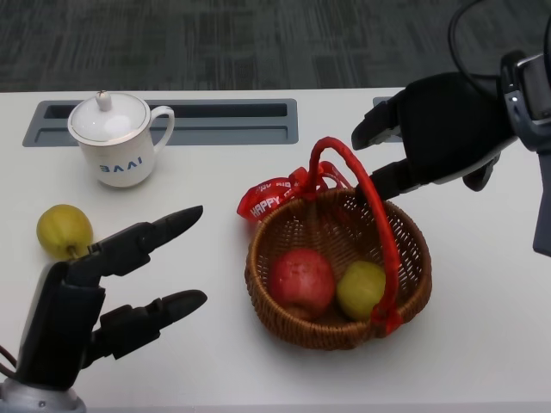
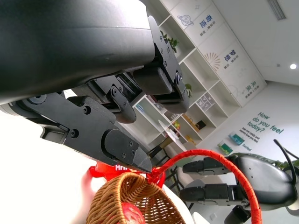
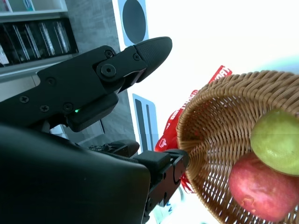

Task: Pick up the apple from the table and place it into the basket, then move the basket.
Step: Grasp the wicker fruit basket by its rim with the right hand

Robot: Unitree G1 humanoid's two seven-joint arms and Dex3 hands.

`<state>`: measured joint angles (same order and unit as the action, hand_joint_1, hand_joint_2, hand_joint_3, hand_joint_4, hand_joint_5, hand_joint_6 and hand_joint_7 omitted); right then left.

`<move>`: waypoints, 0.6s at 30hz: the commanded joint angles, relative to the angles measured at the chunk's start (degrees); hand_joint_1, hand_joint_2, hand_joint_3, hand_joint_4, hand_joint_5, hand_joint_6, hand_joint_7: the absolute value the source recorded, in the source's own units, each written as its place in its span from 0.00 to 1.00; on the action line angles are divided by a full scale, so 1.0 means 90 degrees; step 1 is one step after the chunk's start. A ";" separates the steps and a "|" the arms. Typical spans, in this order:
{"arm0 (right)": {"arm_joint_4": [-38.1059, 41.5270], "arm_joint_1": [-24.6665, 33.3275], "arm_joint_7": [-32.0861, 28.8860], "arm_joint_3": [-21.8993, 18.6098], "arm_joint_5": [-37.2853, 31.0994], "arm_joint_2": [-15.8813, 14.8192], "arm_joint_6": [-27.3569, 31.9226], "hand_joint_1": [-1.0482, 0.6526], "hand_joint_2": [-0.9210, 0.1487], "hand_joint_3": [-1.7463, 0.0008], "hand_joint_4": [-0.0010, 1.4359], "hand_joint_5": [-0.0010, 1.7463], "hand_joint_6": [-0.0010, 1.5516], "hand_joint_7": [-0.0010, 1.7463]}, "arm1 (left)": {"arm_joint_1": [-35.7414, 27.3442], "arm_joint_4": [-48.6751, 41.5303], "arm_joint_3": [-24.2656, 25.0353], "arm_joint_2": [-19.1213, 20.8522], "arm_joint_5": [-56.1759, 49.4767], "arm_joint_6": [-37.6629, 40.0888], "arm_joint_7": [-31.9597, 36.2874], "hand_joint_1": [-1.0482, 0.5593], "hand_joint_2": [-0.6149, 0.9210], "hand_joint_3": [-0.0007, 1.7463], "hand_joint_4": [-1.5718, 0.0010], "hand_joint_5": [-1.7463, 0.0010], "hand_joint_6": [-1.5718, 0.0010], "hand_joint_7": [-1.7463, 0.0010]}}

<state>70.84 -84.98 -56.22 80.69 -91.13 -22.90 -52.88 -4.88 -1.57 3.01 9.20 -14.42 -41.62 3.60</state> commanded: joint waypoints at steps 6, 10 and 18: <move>-0.0006 0.0298 -0.0965 0.0496 -0.0330 0.0059 0.0426 0.12 0.15 1.00 0.27 0.01 0.22 0.01 | 0.0048 0.0048 0.0020 0.0017 0.0047 -0.0026 0.0053 0.51 0.93 0.00 0.46 0.99 0.51 1.00; 0.0049 0.0482 -0.1266 0.0740 -0.0475 0.0186 0.0611 0.13 0.14 1.00 0.28 0.01 0.23 0.01 | 0.0022 0.0102 0.0032 -0.0031 -0.0002 -0.0001 0.0100 0.50 0.93 0.00 0.46 1.00 0.51 1.00; 0.0113 0.0807 -0.1595 0.1040 -0.0578 0.0379 0.0651 0.28 0.06 0.99 0.30 0.01 0.26 0.01 | 0.0008 0.0075 0.0056 -0.0119 -0.0082 0.0004 0.0199 0.51 0.94 0.00 0.45 1.00 0.50 1.00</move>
<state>71.33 -78.47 -69.71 89.47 -95.93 -19.89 -47.04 -4.48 -1.04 2.98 8.05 -14.97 -41.63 4.37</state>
